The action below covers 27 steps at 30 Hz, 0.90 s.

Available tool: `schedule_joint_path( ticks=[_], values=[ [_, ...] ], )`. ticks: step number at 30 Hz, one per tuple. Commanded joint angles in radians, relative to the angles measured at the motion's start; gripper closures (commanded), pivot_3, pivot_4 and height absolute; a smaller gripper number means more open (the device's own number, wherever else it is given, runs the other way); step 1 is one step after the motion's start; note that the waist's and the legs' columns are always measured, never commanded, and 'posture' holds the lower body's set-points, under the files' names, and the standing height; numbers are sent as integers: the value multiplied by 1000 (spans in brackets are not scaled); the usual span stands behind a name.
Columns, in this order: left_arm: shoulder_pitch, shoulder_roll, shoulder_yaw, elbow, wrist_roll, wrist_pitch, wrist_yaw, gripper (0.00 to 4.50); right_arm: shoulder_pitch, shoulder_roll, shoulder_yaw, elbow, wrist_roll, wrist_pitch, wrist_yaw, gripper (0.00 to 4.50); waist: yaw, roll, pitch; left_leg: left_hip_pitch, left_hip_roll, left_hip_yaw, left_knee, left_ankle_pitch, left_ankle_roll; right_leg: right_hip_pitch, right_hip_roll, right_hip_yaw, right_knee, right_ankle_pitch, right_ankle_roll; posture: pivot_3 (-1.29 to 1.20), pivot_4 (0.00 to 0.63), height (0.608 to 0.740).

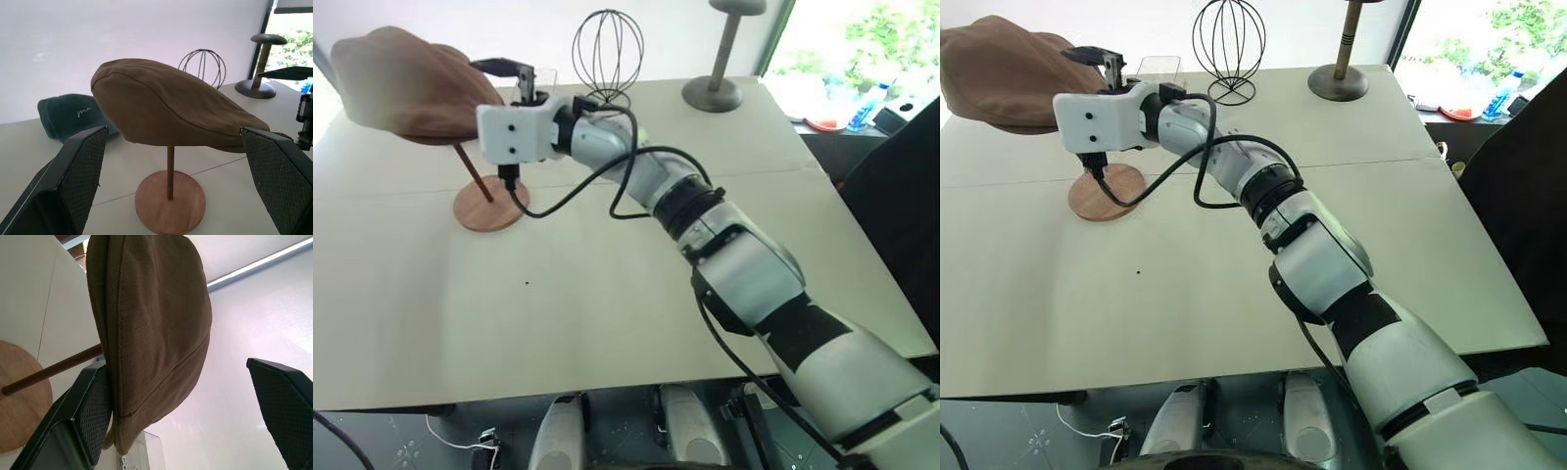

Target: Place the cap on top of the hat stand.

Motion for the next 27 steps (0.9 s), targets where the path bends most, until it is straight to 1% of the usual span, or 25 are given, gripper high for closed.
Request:
schedule_joint_path(
  ticks=[1,5,7,12,16,21,25,27],
  values=[
    [-3,39,9,50,31,-58,-47,0,-12,14,-5,-47,13,-2,-4,244,-2,0,0,0,0,0,0,0,0,0,0,0,0,0,0,0,150,740],
    [7,54,13,108,62,-99,-99,0,-57,36,-14,-7,8,20,-49,244,-2,0,0,0,0,0,-1,0,0,-1,1,0,1,0,0,0,150,740],
    [26,55,37,123,75,-108,-131,0,-75,35,-17,6,8,25,-54,244,-1,0,0,0,0,0,-2,1,-1,-2,1,0,1,0,0,0,150,740],
    [72,56,73,99,85,-102,-182,0,-19,-8,-6,-38,40,-23,88,244,2,0,0,0,0,0,-2,1,-2,-1,0,0,0,0,0,0,150,740],
    [57,63,34,40,49,-83,-193,0,74,-30,3,-148,69,-29,192,244,1,-1,-1,0,0,0,-2,2,-3,0,0,0,0,0,0,0,150,740],
    [-33,89,-103,-53,-21,-55,-160,0,163,-79,-5,-302,85,15,273,244,3,-1,0,0,0,0,-2,3,-4,0,0,0,1,0,0,0,150,740],
    [-88,124,-192,-61,-39,-56,-183,0,236,-138,-19,-441,122,86,350,244,2,-1,0,0,0,0,-1,3,-5,0,0,0,1,0,0,0,150,740],
    [-110,161,-262,-69,-31,-86,-225,0,303,-189,-43,-585,214,182,468,244,3,-1,0,0,0,0,-2,3,-5,0,0,0,1,0,0,0,150,740]
  ],
)
